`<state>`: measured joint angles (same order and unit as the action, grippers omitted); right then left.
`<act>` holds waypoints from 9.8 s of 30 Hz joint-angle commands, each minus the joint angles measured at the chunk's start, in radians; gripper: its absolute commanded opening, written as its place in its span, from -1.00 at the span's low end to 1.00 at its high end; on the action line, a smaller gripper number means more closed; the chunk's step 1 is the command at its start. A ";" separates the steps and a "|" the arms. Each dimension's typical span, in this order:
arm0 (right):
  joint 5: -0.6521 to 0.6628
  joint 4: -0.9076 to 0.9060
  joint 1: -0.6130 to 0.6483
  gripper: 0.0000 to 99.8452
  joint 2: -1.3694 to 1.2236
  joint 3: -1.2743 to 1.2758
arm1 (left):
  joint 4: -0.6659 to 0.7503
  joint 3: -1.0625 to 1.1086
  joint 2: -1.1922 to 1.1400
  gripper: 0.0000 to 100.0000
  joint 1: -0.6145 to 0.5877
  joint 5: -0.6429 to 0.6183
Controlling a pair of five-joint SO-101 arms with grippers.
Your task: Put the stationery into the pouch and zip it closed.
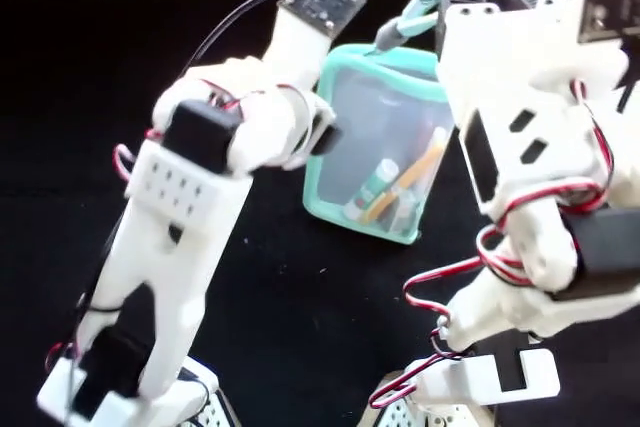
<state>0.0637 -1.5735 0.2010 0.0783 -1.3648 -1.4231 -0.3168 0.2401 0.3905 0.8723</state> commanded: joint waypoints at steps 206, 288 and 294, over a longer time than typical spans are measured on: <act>0.120 -0.191 -0.231 -0.99 0.018 -0.081 | -0.348 -0.225 -0.104 -0.64 0.249 0.152; 0.064 0.352 -0.288 -0.99 0.381 0.832 | -0.345 0.134 0.504 -0.99 -0.338 0.009; 0.071 0.360 -0.182 -0.99 0.381 0.630 | -0.345 0.134 0.504 -0.99 -0.303 0.006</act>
<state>0.1389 -1.2359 -0.0292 0.4312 -0.6406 -1.7683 -0.1803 0.7357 0.0514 0.8846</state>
